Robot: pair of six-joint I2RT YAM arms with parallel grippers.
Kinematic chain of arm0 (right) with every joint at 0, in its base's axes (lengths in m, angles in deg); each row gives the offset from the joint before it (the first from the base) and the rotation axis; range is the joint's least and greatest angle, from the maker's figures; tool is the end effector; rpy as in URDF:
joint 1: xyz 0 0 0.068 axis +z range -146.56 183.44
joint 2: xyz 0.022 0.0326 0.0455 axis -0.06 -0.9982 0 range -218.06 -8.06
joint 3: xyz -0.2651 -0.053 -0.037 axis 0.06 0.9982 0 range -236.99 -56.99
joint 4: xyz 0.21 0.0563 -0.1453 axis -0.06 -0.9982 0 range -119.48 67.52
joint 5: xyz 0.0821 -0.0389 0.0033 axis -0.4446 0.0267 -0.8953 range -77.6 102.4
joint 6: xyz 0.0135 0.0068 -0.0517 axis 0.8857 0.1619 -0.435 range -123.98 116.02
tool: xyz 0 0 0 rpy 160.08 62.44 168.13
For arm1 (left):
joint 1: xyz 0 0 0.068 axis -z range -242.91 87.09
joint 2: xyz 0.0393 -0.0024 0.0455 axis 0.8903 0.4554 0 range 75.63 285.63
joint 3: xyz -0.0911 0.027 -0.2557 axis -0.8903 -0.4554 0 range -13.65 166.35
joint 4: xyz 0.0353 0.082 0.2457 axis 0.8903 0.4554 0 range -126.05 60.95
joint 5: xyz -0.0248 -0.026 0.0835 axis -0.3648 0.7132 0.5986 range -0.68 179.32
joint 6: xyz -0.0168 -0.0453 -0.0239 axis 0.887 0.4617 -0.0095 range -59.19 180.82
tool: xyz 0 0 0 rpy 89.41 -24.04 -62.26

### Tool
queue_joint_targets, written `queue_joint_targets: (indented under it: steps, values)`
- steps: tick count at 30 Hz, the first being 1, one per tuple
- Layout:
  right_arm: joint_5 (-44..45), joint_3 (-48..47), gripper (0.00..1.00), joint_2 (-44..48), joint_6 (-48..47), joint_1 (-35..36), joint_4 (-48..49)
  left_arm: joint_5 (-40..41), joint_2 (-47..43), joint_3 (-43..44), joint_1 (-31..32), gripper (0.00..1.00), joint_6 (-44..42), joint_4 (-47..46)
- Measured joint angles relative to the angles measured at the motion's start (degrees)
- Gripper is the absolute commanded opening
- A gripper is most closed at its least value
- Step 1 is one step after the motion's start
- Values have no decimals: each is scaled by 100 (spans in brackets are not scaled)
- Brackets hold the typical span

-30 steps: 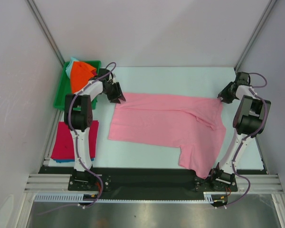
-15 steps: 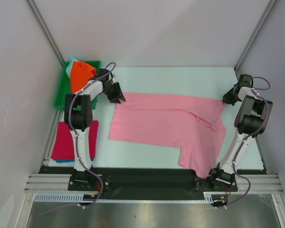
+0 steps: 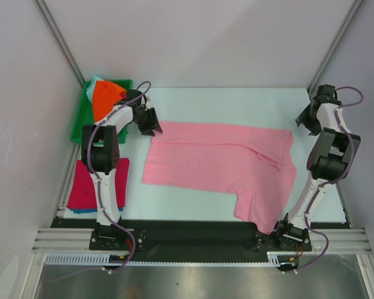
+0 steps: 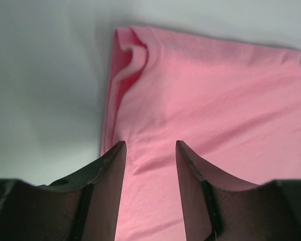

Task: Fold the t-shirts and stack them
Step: Fold the tshirt

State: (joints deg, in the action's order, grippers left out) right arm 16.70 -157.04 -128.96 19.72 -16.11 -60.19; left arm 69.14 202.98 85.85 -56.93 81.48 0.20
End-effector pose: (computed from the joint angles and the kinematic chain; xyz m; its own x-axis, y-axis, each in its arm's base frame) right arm 0.4355 -0.1576 0.2156 -0.5872 0.6339 -0.5033 0.6624 0.7337 0.1512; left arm 0.4679 -0.0614 0.1654 -0.9245 -0.2363 -0.2992 -0.0840 0.8918 -0.4446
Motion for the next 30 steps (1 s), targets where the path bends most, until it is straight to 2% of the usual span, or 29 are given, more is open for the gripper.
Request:
queue_joint_targets:
  steps: [2,6,7,9,11,15,18,21,30]
  values:
    - [393,234,63,391,-175,208,-271,92,-262,-260,-2,50,-28,-2]
    - [691,1154,53,1491,-396,1038,-457,162,-933,-885,31,49,-15,-72]
    - [673,1460,47,1805,-442,1331,-393,162,-1128,-1051,50,49,-15,-122]
    - [610,1978,44,2350,-516,1934,-352,175,-1447,-1292,120,48,-13,-136]
    - [424,2509,36,2813,-586,2518,-229,203,-1733,-1488,280,49,-13,-116]
    - [39,3449,21,3381,-520,2809,87,190,-2385,-2135,686,49,-17,-238]
    - [-173,4273,23,3657,-358,2717,476,162,-2839,-2616,852,48,4,-249]
    - [-343,4677,27,3595,-184,2664,686,146,-3268,-3067,820,48,90,-267]
    - [-227,4474,34,2717,-109,2409,1082,160,-4599,-3901,798,48,243,-236]
